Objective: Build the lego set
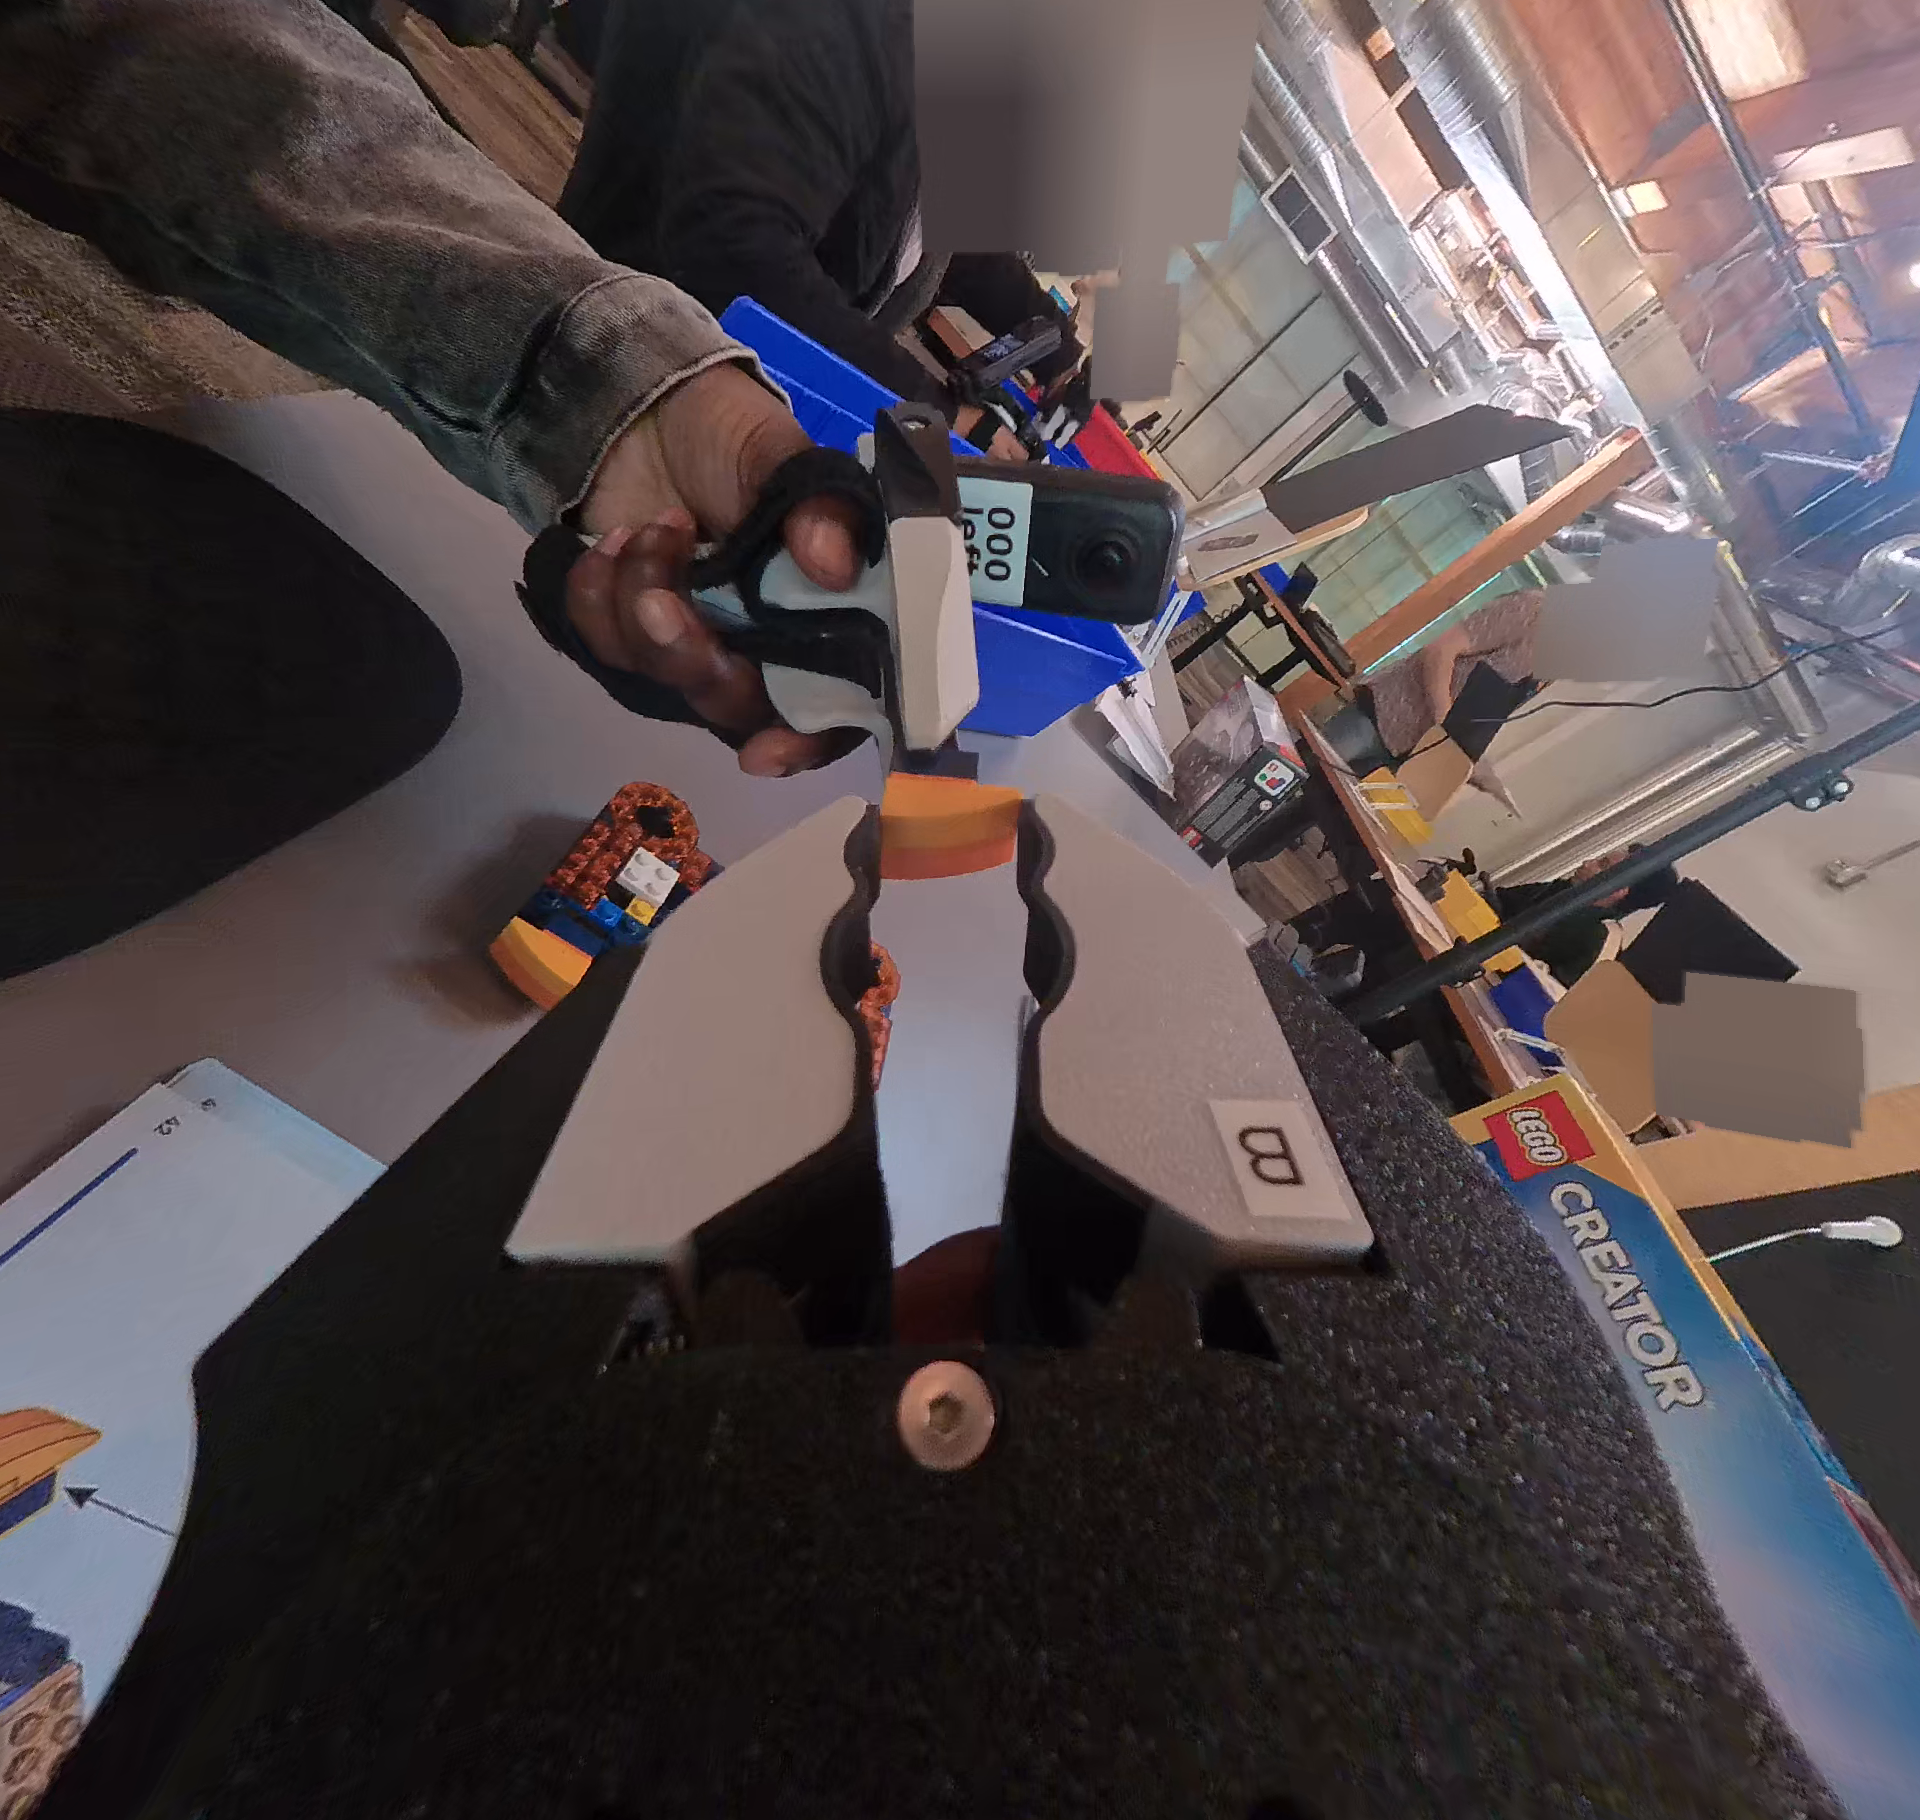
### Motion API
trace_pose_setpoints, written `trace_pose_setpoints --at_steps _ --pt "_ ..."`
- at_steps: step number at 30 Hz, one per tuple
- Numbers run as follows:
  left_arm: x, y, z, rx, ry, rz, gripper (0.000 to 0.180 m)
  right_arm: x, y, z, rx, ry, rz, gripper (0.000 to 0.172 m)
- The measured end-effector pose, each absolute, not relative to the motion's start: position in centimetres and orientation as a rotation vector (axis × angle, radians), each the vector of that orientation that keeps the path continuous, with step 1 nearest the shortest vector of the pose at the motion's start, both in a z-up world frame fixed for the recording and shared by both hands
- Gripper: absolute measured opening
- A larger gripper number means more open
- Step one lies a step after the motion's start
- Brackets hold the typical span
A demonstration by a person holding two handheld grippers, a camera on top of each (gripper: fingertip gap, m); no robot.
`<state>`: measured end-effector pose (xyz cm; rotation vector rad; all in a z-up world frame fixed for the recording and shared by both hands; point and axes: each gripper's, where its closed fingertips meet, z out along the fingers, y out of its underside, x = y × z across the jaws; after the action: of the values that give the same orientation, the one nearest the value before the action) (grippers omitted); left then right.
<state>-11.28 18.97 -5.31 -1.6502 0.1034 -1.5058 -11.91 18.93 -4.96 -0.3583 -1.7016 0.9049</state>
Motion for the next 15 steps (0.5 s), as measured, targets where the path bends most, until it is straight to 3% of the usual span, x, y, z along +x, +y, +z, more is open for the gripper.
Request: trace_pose_setpoints --at_steps 4,6,10,15 --pt "-12.3 19.4 -5.7 -1.697 0.165 -1.347 0.022 -12.5 20.0 -5.8 -0.493 -1.721 0.972 0.025" --pt "-15.0 20.1 -6.6 -1.789 0.201 -1.075 0.027 -13.1 21.5 -8.0 -0.688 -1.792 1.028 0.024" --pt "-22.3 20.7 -11.1 -2.078 0.202 -0.494 0.017 -14.5 23.3 -14.1 -1.118 -1.922 1.093 0.025" --pt "-21.8 19.4 -15.5 -2.242 0.196 -0.676 0.025 -16.7 24.5 -17.1 -1.421 -1.845 1.207 0.024"
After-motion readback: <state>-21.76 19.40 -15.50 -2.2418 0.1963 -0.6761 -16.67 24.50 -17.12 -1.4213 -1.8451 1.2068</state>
